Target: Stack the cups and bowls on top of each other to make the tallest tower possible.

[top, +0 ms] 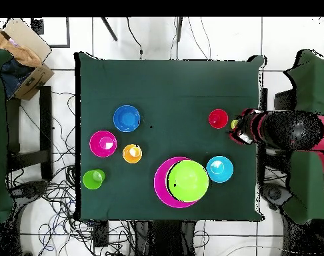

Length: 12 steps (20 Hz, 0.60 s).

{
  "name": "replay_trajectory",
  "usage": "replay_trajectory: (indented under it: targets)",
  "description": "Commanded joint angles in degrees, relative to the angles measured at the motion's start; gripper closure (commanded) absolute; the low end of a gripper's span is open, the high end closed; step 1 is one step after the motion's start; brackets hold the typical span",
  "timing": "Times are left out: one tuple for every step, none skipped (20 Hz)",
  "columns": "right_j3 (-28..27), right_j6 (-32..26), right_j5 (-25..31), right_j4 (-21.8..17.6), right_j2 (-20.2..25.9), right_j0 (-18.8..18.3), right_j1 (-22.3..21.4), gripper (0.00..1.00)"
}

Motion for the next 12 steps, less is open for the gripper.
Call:
replay_trajectory:
  targets:
    - [0.3, -4.3, -3.6, -4.4, -3.5, 1.9, 3.6, 0.00]
    - [0.0, -4.4, -4.3, -4.9, -3.6, 1.9, 4.0, 0.00]
    - [-0.4, -4.6, -5.1, -5.1, -3.6, 1.9, 4.6, 0.00]
    - [-0.7, -5.5, -5.6, -5.4, -3.4, 1.6, 5.1, 0.00]
    - [-1.0, -6.4, -6.0, -5.6, -3.2, 1.3, 5.5, 0.00]
    - [-1.4, -7.2, -6.3, -5.8, -3.1, 1.1, 5.9, 0.00]
    - [-2.6, -8.1, -6.3, -6.0, -3.2, 1.3, 7.0, 0.00]
    - [-3.1, -8.6, -6.7, -6.3, -3.2, 1.4, 7.6, 0.00]
    - [-3.3, -9.0, -7.1, -6.4, -3.1, 1.2, 8.1, 0.00]
    - [-3.4, -9.3, -7.8, -6.6, -3.0, 1.1, 8.7, 0.00]
    - [-2.7, -9.0, -8.7, -6.8, -2.9, 0.9, 8.6, 0.00]
    - [-2.6, -9.1, -9.2, -7.1, -2.8, 0.9, 8.9, 0.00]
